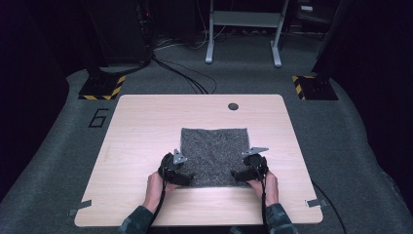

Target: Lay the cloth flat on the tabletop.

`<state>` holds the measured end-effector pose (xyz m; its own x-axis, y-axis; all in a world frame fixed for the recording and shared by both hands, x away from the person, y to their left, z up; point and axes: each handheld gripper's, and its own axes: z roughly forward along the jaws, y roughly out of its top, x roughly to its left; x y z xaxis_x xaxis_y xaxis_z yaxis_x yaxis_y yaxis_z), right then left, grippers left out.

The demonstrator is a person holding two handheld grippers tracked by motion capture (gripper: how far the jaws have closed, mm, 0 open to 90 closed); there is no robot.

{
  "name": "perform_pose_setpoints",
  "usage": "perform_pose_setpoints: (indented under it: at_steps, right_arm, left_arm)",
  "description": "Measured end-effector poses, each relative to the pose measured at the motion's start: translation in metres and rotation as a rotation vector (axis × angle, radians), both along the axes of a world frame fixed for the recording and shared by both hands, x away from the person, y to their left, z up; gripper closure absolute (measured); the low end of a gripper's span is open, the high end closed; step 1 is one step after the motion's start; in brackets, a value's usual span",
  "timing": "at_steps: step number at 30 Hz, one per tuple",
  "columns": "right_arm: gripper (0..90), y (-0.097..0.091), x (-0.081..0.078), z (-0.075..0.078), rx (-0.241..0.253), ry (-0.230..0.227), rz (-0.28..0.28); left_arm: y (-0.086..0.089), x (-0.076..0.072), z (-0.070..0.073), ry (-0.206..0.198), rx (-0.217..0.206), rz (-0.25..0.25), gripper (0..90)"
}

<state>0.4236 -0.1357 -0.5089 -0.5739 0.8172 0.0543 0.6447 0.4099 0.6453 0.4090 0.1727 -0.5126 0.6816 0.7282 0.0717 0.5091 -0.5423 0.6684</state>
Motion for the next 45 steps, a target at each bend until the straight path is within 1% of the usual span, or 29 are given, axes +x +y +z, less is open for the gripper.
perform_pose_setpoints:
  at_steps: [1, 4, 5, 6, 7, 8, 9, 10, 11, 12, 13, 16, 17, 19, 20, 21, 23, 24, 26, 28, 30, 32, 33, 37, 38, 40, 41, 42, 45]
  right_arm:
    - [6.3, 0.001, -0.001, -0.002, -0.001, 0.011, -0.007]
    - [4.7, 0.0, -0.001, -0.008, -0.014, 0.016, -0.007]
    - [4.9, 0.001, -0.003, -0.009, -0.014, 0.01, -0.016]
    - [4.8, 0.001, -0.003, -0.009, -0.023, 0.003, -0.001]
    - [4.7, 0.002, -0.004, -0.009, -0.028, 0.003, -0.01]
    - [4.5, 0.002, -0.004, -0.01, -0.036, -0.01, -0.005]
    - [4.0, 0.003, -0.006, -0.01, -0.042, -0.009, -0.006]
    - [3.4, 0.004, -0.006, -0.011, -0.047, -0.019, -0.003]
    - [3.2, 0.005, -0.008, -0.011, -0.048, -0.016, -0.004]
    - [3.2, 0.005, -0.009, -0.011, -0.043, -0.014, -0.012]
    - [3.2, 0.005, -0.009, -0.012, -0.046, -0.024, 0.001]
    - [3.3, 0.005, -0.012, -0.012, -0.042, -0.028, 0.005]
    - [3.4, 0.005, -0.013, -0.012, -0.043, -0.026, 0.005]
    - [3.7, 0.006, -0.015, -0.012, -0.043, -0.034, 0.014]
    - [3.8, 0.007, -0.017, -0.012, -0.039, -0.018, 0.001]
    - [3.8, 0.006, -0.017, -0.012, -0.04, -0.031, 0.015]
    - [4.0, 0.006, -0.019, -0.012, -0.043, -0.033, 0.023]
    - [4.1, 0.007, -0.021, -0.012, -0.043, -0.03, 0.015]
    - [4.3, 0.007, -0.023, -0.013, -0.041, -0.036, 0.023]
    - [4.4, 0.008, -0.027, -0.013, -0.036, -0.034, 0.022]
    - [4.4, 0.008, -0.028, -0.012, -0.045, -0.036, 0.033]
    - [4.5, 0.009, -0.03, -0.012, -0.038, -0.027, 0.028]
    - [4.6, 0.009, -0.031, -0.013, -0.039, -0.036, 0.031]
    - [4.9, 0.01, -0.035, -0.012, -0.04, -0.033, 0.03]
    - [4.9, 0.01, -0.036, -0.012, -0.04, -0.035, 0.032]
    - [4.9, 0.011, -0.038, -0.013, -0.037, -0.034, 0.037]
    - [4.9, 0.011, -0.039, -0.013, -0.039, -0.036, 0.043]
    - [4.9, 0.011, -0.039, -0.013, -0.04, -0.036, 0.044]
    - [3.7, 0.012, -0.04, -0.013, -0.038, -0.032, 0.043]
  left_arm:
    - [0.0, -0.001, -0.001, 0.0, 0.005, 0.004, 15.5]
    - [0.002, -0.002, -0.005, 0.0, 0.009, 0.005, 15.3]
    - [0.002, -0.002, -0.005, -0.003, 0.004, 0.005, 15.3]
    - [0.004, -0.003, -0.005, -0.001, 0.005, 0.003, 15.3]
    - [0.004, -0.003, -0.006, -0.007, -0.003, 0.006, 15.2]
    - [0.004, -0.004, -0.006, -0.008, 0.003, 0.011, 15.2]
    - [0.005, -0.005, -0.006, -0.013, -0.002, 0.01, 15.2]
    - [0.006, -0.006, -0.006, -0.001, -0.003, 0.011, 15.1]
    - [0.007, -0.007, -0.007, -0.01, -0.005, 0.011, 15.1]
    - [0.007, -0.008, -0.007, -0.01, -0.014, 0.017, 15.0]
    - [0.009, -0.009, -0.007, -0.001, -0.007, 0.008, 15.0]
    - [0.01, -0.013, -0.008, -0.01, -0.025, 0.015, 15.0]
    - [0.011, -0.014, -0.007, -0.008, -0.011, 0.012, 15.0]
    - [0.012, -0.017, -0.008, -0.01, -0.013, 0.013, 15.0]
    - [0.012, -0.018, -0.007, -0.005, -0.016, 0.011, 15.0]
    - [0.012, -0.02, -0.008, -0.012, -0.02, 0.014, 14.9]
    - [0.013, -0.023, -0.008, -0.015, -0.02, 0.01, 14.9]
    - [0.013, -0.025, -0.008, -0.014, -0.019, 0.016, 15.0]
    - [0.013, -0.029, -0.008, -0.019, -0.011, 0.014, 15.0]
    - [0.013, -0.031, -0.009, -0.026, -0.019, 0.019, 15.0]
    - [0.015, -0.033, -0.009, -0.014, -0.023, 0.018, 15.0]
    - [0.015, -0.035, -0.009, -0.012, -0.027, 0.023, 15.0]
    - [0.016, -0.036, -0.008, -0.01, -0.02, 0.017, 15.0]
    - [0.018, -0.04, -0.008, -0.006, -0.025, 0.02, 15.0]
    - [0.019, -0.041, -0.008, -0.007, -0.016, 0.021, 15.0]
    - [0.02, -0.044, -0.009, -0.013, -0.025, 0.02, 15.0]
    - [0.021, -0.045, -0.009, -0.018, -0.015, 0.013, 15.0]
    - [0.021, -0.046, -0.01, -0.018, -0.033, 0.014, 15.0]
    - [0.021, -0.047, -0.008, -0.023, -0.014, 0.019, 13.6]
